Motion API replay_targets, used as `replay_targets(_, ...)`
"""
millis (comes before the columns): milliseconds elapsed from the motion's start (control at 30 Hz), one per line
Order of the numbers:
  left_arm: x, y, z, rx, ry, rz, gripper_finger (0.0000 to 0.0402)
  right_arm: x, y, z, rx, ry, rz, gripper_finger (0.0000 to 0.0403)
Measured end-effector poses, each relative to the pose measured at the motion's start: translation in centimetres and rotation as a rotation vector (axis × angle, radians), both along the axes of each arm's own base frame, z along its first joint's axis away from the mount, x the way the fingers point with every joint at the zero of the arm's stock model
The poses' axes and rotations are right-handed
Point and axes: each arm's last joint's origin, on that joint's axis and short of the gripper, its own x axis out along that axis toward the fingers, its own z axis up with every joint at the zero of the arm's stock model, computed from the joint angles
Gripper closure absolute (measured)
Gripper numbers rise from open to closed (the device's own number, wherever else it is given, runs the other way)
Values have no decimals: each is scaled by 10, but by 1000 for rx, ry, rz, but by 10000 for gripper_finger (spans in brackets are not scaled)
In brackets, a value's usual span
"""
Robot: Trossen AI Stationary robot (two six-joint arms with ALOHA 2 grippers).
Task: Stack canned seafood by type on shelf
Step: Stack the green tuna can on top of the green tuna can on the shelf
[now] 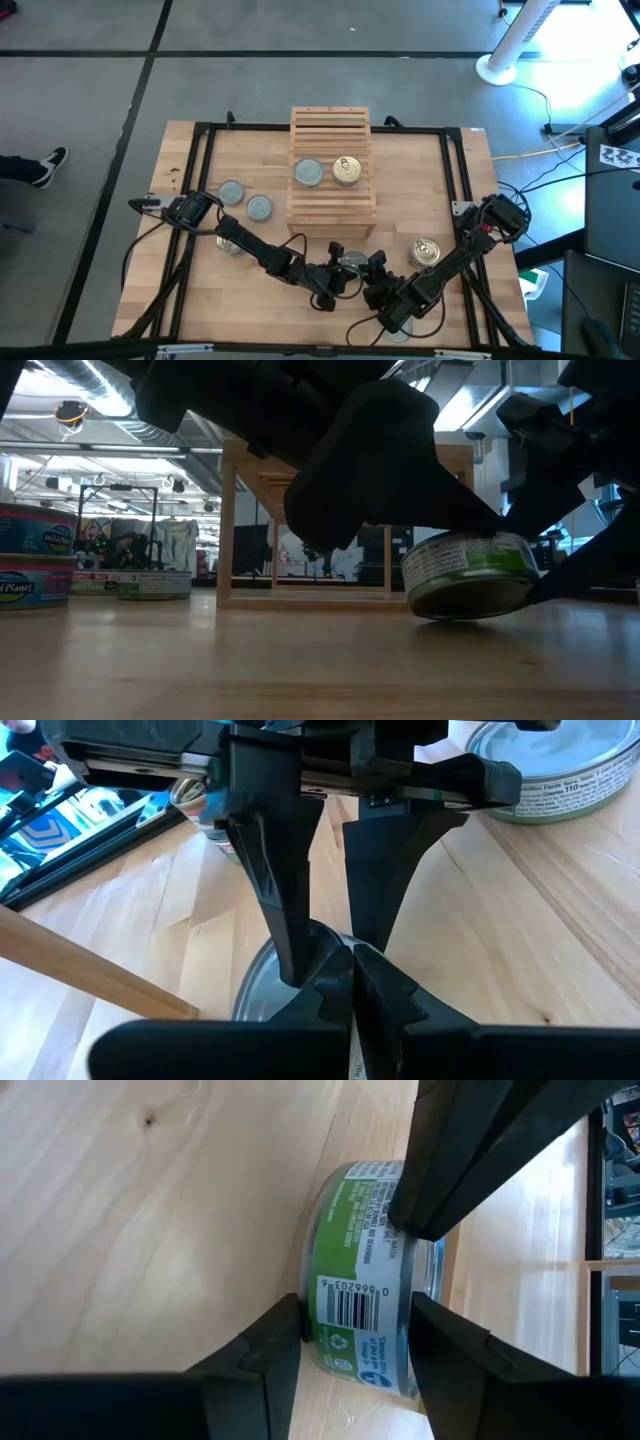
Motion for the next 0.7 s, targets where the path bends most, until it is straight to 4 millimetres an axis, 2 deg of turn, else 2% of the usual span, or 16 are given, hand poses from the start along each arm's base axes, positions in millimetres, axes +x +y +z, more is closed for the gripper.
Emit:
replay_targets(133,-1,-2,1,-24,-7,4,375,1,1,0,15,-7,0,252)
replay_targets(400,-3,-8,7,-56,-22,-14,275,4,3,2,53,-33,-1,250)
replay_targets(533,-9,-17,22,-25,-45,-54,253,4,3,2,56,-36,0,252)
replay_targets(700,-22,-23,49,-35,-24,-67,249,8,8,9,86,-38,7,251)
